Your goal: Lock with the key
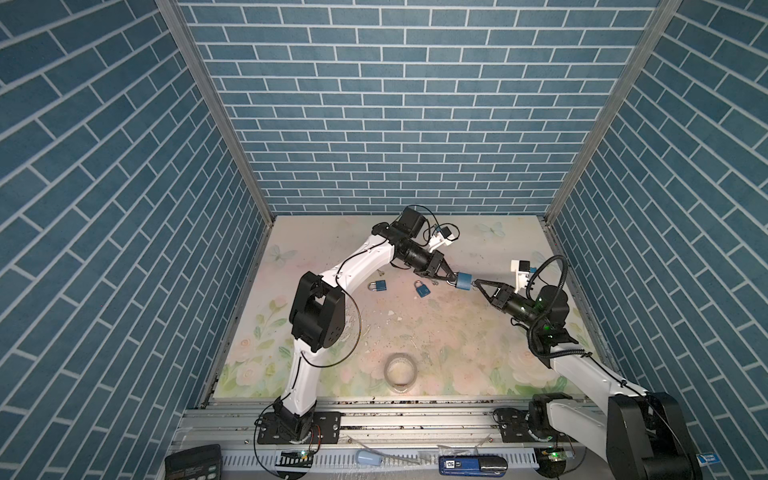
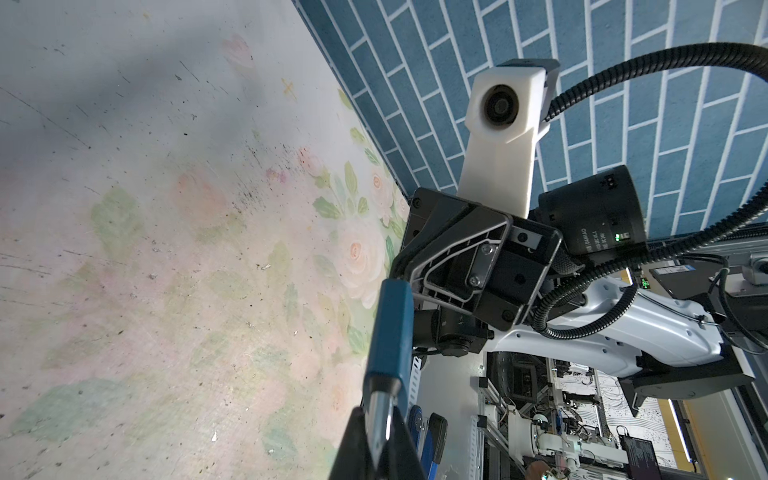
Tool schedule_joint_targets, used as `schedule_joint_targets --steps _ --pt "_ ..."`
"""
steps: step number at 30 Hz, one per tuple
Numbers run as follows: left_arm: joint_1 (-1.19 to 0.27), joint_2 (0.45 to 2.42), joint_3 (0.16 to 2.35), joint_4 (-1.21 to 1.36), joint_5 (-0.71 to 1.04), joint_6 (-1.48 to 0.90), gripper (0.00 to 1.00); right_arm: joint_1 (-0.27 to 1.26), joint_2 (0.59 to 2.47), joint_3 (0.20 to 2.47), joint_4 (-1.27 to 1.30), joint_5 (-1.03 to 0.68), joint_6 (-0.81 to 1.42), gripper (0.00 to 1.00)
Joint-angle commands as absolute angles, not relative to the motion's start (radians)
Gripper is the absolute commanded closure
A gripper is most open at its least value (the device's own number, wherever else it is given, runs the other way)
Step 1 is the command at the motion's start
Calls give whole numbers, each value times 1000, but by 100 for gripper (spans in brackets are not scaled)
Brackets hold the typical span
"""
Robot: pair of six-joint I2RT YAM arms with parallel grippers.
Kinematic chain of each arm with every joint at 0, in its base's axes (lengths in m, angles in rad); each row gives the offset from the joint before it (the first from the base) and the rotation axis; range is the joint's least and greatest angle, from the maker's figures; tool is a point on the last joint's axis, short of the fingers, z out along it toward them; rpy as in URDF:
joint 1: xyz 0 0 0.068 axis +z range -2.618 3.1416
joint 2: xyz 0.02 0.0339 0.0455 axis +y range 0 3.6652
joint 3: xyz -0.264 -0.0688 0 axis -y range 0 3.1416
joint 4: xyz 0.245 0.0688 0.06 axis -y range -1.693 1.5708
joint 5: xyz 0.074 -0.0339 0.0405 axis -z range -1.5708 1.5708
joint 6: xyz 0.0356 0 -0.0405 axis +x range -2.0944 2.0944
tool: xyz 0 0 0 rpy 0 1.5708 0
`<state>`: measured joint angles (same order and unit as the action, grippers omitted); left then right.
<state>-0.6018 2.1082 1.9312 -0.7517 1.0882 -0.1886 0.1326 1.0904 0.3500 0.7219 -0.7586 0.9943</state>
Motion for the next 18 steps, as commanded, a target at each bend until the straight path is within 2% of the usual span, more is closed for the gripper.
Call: schedule_joint_targets --steps 1,8,15,18 --pt "-520 2097 1956 -699 1121 -223 100 86 1129 311 664 -726 947 100" --pt "-549 2074 1919 -604 1148 -282 100 88 1157 331 725 -832 986 100" --pt "-561 2045 1822 -375 1224 -435 100 93 1152 348 764 -872 1013 100" --pt "-563 2028 1779 -273 1246 -500 100 95 1158 356 787 -888 1027 96"
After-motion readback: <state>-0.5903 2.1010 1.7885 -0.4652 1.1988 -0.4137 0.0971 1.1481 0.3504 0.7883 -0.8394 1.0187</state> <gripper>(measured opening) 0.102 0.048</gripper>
